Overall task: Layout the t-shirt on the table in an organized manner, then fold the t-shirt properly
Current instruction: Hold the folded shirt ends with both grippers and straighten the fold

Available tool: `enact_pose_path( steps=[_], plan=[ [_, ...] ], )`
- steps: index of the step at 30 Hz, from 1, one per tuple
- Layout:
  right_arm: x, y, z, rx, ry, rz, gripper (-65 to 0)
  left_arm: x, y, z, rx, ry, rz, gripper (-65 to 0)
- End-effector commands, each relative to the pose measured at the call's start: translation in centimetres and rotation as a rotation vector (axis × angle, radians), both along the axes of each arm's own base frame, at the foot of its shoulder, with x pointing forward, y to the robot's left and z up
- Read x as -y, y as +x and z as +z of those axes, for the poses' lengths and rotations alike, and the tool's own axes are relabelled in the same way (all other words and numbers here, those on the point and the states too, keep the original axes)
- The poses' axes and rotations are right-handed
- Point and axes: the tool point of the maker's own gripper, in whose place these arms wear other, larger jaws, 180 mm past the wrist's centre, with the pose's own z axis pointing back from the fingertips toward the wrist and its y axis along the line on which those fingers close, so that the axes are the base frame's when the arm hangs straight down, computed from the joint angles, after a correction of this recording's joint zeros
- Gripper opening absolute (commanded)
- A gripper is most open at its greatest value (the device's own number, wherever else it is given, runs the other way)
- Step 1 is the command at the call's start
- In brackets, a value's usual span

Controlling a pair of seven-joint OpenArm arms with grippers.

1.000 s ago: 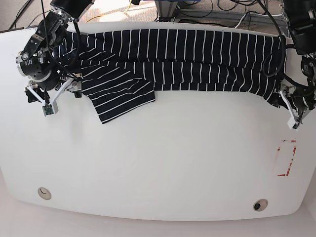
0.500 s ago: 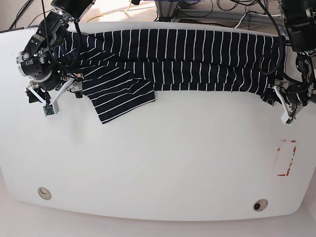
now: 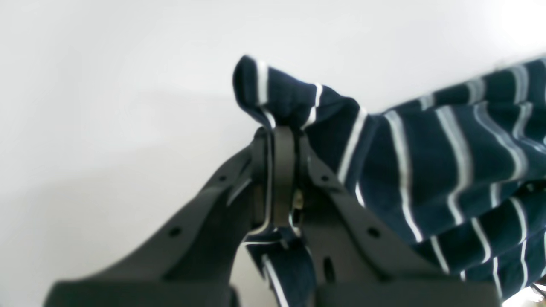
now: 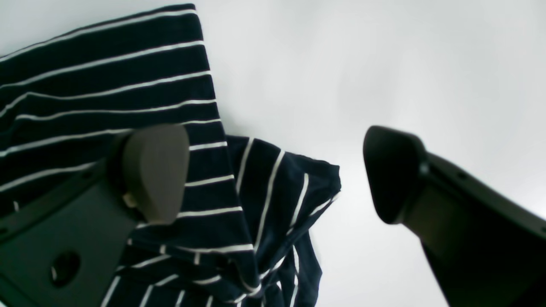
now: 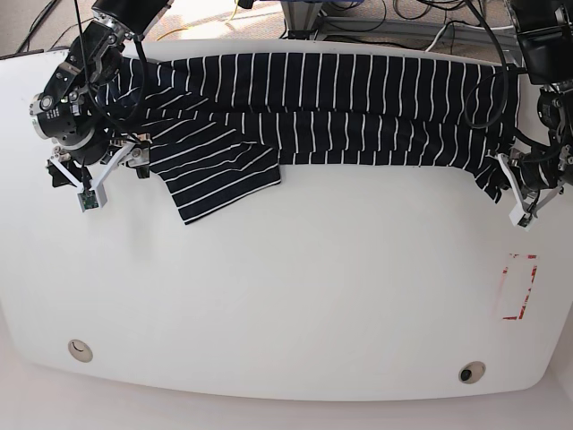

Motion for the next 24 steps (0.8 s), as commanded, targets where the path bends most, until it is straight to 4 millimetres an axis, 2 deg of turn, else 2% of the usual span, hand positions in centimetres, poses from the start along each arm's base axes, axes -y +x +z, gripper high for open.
enact_pose_path(
  steps=[1, 9, 24],
  plan=[
    [0.2, 0.8, 1.2, 0.049, -0.008, 0.003, -4.0, -0.1, 0.6, 2.4, 0.068, 0.04, -0.033, -65.0],
    [0.2, 0.8, 1.2, 0.05, -0.01, 0.003, -4.0, -1.8, -1.5, 5.2, 0.068, 0.156, -0.016, -65.0],
    [0.2, 0.9, 1.3, 0.052, -0.009, 0.004, -4.0, -2.7, -5.7, 5.6, 0.007, 0.255, -0.026, -65.0]
  ],
)
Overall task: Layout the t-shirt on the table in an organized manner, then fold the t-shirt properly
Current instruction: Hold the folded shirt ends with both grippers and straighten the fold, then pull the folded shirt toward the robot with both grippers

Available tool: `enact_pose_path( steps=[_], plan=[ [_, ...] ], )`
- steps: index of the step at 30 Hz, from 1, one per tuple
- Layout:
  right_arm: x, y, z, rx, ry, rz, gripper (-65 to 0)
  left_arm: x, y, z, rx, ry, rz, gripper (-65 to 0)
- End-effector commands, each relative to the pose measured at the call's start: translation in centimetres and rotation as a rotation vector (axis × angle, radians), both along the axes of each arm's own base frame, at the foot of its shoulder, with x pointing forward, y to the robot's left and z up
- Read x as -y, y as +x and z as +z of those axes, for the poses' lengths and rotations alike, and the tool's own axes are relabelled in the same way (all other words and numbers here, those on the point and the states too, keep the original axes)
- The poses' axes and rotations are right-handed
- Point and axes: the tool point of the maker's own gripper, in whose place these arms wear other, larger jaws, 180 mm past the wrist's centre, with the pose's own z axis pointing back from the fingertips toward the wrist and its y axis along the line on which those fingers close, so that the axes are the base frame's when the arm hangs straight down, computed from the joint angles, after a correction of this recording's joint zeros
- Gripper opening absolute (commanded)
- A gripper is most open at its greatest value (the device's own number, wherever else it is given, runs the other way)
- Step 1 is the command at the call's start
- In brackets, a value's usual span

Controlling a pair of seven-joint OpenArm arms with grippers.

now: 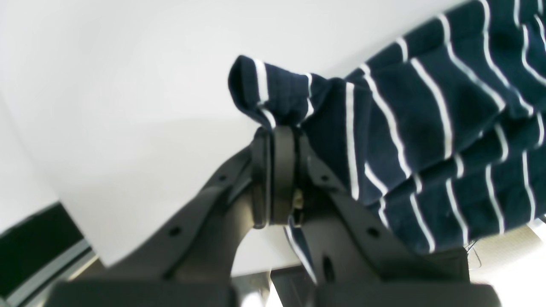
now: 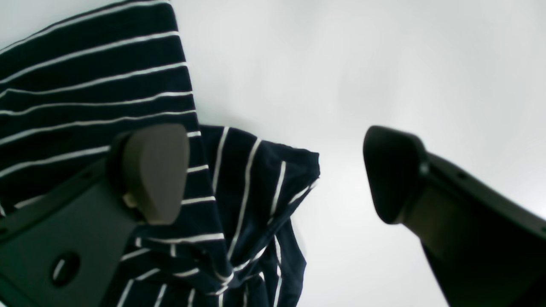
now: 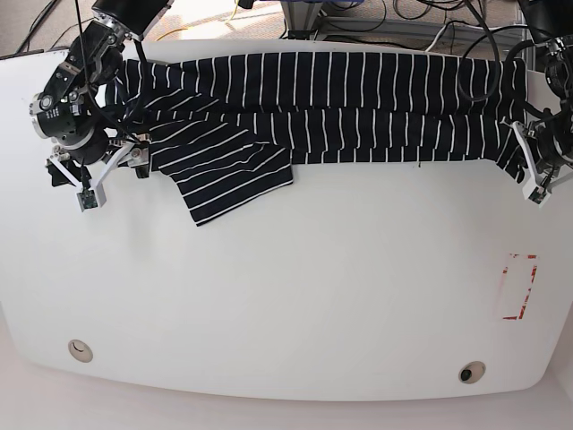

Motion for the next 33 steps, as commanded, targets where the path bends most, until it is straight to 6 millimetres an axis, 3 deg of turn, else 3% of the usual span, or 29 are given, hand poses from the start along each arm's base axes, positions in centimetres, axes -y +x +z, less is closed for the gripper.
enact_pose_path(
  steps=[1, 11, 22, 33],
  plan=[
    [0.2, 0.8, 1.2, 0.05, -0.012, 0.006, -4.0, -0.8, -0.1, 0.8, 0.009, 0.035, -0.003, -65.0],
    [0.1, 0.8, 0.7, 0.036, -0.001, 0.005, -4.1, -0.8, -1.3, 0.0, -0.027, 0.038, -0.004, -64.2],
    [0.1, 0.8, 0.7, 0.037, 0.002, 0.006, -4.1, -1.0, -2.6, -0.7, -0.069, 0.045, -0.002, -40.1],
    [0.2, 1.2, 1.1, 0.051, 0.0, 0.006, -4.1, -2.7, -5.8, -1.5, -0.207, 0.125, -0.046, -39.0]
  ],
)
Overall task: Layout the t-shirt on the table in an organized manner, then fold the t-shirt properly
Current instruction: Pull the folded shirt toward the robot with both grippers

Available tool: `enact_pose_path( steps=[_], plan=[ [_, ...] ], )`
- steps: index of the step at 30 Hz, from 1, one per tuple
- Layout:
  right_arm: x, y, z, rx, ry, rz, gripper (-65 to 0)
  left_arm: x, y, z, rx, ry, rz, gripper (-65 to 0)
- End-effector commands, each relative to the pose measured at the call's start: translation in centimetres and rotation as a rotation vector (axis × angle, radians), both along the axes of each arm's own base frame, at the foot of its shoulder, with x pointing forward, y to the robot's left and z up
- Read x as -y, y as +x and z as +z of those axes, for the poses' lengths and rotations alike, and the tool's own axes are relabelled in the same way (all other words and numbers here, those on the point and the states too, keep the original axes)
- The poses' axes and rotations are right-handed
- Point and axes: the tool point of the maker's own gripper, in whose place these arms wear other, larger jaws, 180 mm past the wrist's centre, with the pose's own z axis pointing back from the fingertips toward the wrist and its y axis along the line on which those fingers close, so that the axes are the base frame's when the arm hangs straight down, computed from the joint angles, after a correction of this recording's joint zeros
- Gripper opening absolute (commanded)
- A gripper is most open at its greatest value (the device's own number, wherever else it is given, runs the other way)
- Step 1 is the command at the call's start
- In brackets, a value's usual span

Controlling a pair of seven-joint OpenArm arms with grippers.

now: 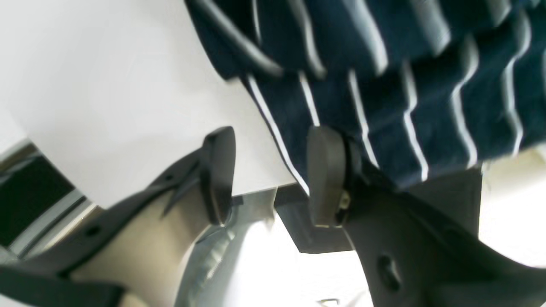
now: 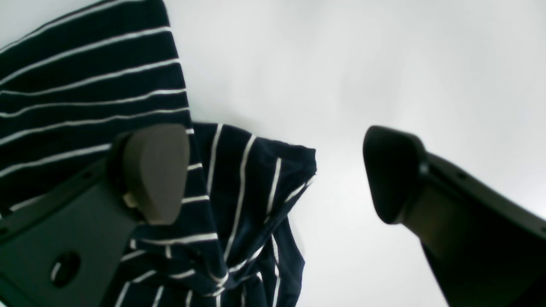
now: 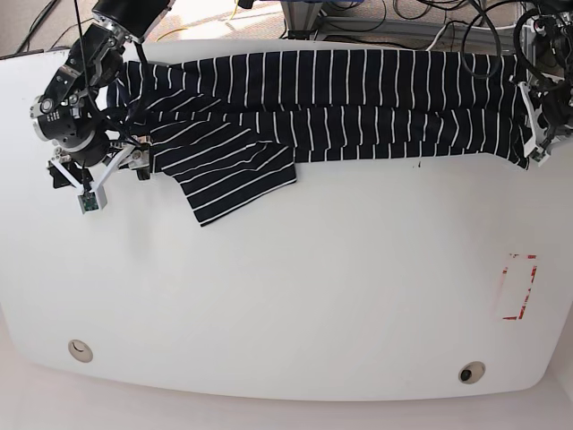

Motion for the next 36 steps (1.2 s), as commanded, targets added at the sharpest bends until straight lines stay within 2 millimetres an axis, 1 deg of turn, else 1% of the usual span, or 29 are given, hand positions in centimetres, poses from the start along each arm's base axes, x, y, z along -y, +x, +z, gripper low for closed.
enact_pose_path(
  steps=[1, 6, 8, 10, 13, 15, 18, 20, 22, 23, 24, 25, 26, 29, 32, 33, 34, 36],
  plan=[
    [0.2, 0.9, 1.3, 0.053, -0.009, 0.007, -4.1, -0.9, 0.5, 1.2, 0.019, 0.034, -0.019, -39.0],
    [0.2, 1.6, 2.0, 0.077, -0.008, 0.007, -4.0, -0.6, 0.9, 1.6, 0.039, 0.035, -0.026, -39.2],
    [0.0, 1.8, 2.2, 0.085, -0.008, 0.01, -3.8, -0.2, 1.9, 2.4, 0.076, 0.038, -0.04, -39.2],
    [-0.1, 2.2, 2.6, 0.099, -0.009, 0.015, -3.8, 0.1, 2.3, 2.5, 0.092, 0.031, -0.041, -39.2],
    [-1.4, 3.1, 3.3, 0.118, -0.013, 0.06, -4.3, 0.9, 2.6, 2.1, 0.107, 0.002, -0.027, -39.3],
    [-2.3, 3.5, 3.3, 0.118, -0.013, 0.09, -4.4, 1.2, 2.8, 2.0, 0.115, -0.008, -0.022, -39.3],
    [-3.8, 4.1, 3.5, 0.123, -0.01, 0.137, -5.5, 2.3, 2.7, 1.3, 0.116, -0.042, -0.013, -40.0],
    [-5.1, 4.2, 3.2, 0.115, -0.006, 0.177, -9.5, 2.8, 2.6, 1.0, 0.118, -0.058, -0.007, -43.5],
    [-7.0, 4.1, 2.6, 0.102, 0.014, 0.225, -17.1, 3.0, 2.6, 0.8, 0.119, -0.068, -0.003, -51.1],
    [-7.7, 3.9, 2.3, 0.092, 0.022, 0.242, -20.5, 3.1, 2.6, 0.8, 0.118, -0.069, -0.004, -53.6],
    [-8.5, 3.6, 1.9, 0.081, 0.032, 0.257, -25.4, 3.1, 2.6, 0.8, 0.118, -0.07, -0.006, -57.1],
    [-8.9, 3.4, 1.6, 0.074, 0.038, 0.266, -29.3, 3.1, 2.6, 0.8, 0.118, -0.068, -0.005, -59.0],
    [-9.3, 3.2, 1.3, 0.066, 0.046, 0.273, -33.3, 3.2, 2.6, 0.7, 0.116, -0.069, -0.008, -60.3],
    [-10.5, 2.2, 0.3, 0.036, 0.067, 0.293, -47.7, 3.7, 2.5, 0.4, 0.104, -0.074, -0.022, -60.3],
    [-11.1, 0.7, -1.1, -0.01, 0.085, 0.3, -57.4, 3.8, 2.5, 0.2, 0.11, -0.084, -0.026, -60.3],
    [-11.2, 0.3, -1.4, -0.024, 0.088, 0.304, -58.8, 3.8, 2.3, -0.1, 0.104, -0.084, -0.024, -60.3],
    [-11.4, -0.3, -1.9, -0.041, 0.092, 0.31, -58.8, 3.7, 1.9, -0.4, 0.097, -0.084, -0.021, -60.3],
    [-11.7, -1.0, -2.6, -0.062, 0.099, 0.316, -57.2, 3.1, 1.6, -1.0, 0.092, -0.07, -0.011, -60.3]
  ],
)
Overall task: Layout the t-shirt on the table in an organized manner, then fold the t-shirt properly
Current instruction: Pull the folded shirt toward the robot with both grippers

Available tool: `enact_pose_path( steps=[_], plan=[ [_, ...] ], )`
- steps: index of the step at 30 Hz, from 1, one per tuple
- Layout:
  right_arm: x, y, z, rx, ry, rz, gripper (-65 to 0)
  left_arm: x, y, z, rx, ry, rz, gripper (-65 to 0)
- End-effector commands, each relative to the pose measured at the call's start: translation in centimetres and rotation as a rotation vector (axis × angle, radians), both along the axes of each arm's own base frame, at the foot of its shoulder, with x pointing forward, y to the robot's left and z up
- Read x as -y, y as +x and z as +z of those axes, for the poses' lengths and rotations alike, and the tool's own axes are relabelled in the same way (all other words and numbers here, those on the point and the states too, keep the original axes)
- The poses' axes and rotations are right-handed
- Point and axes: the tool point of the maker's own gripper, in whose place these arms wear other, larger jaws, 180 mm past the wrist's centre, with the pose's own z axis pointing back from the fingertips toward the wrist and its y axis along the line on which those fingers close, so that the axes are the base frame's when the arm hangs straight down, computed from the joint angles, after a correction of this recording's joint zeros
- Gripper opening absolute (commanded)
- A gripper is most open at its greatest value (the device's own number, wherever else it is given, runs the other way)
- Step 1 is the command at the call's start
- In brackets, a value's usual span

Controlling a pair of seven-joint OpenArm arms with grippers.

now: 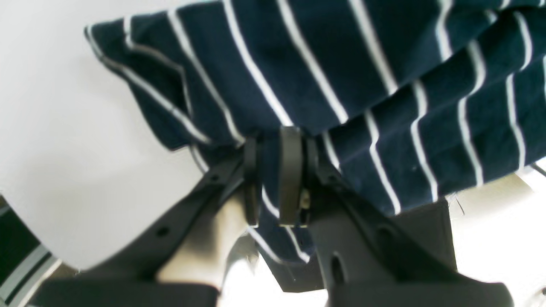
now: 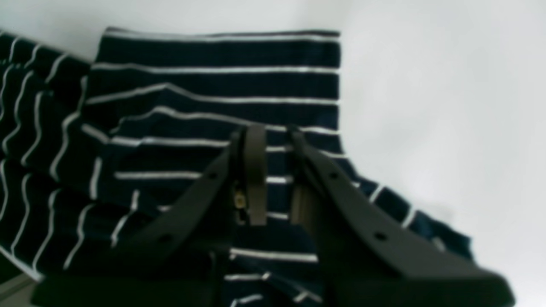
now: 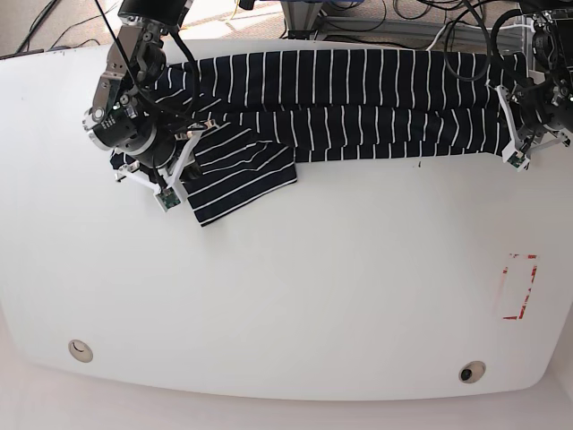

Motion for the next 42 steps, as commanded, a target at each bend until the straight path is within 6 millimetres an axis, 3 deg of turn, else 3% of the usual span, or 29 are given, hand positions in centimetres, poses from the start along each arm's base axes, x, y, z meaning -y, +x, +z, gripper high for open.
enact_pose_path(
  steps=[1, 8, 14, 19, 31, 38, 42],
  plan=[
    [-0.2, -0.5, -0.2, -0.003, 0.007, 0.008, -56.8, -1.5, -0.2, -0.3, -0.005, 0.047, 0.01, -60.3],
    [0.1, -2.6, -3.3, -0.069, 0.041, 0.0, -56.4, -1.6, -1.4, -3.7, -0.087, 0.039, 0.008, -60.3],
    [1.4, -3.4, -7.8, -0.127, 0.121, -0.041, -56.4, -0.6, -0.3, -5.7, -0.093, -0.028, 0.007, -60.3],
    [3.3, -2.4, -9.6, -0.123, 0.151, -0.079, -56.6, -0.2, 2.1, -6.1, -0.085, -0.047, 0.005, -60.3],
    [7.8, 2.5, -9.3, -0.084, 0.126, -0.129, -56.6, -0.1, 7.5, -4.8, -0.024, -0.067, 0.012, -60.1],
    [8.4, 4.1, -8.1, -0.048, 0.114, -0.126, -56.6, 0.0, 9.5, -3.5, 0.01, -0.062, 0.004, -60.0],
    [8.4, 4.2, -8.0, -0.045, 0.113, -0.126, -56.6, -1.2, 10.4, -1.9, 0.019, -0.022, 0.009, -59.6]
  ],
)
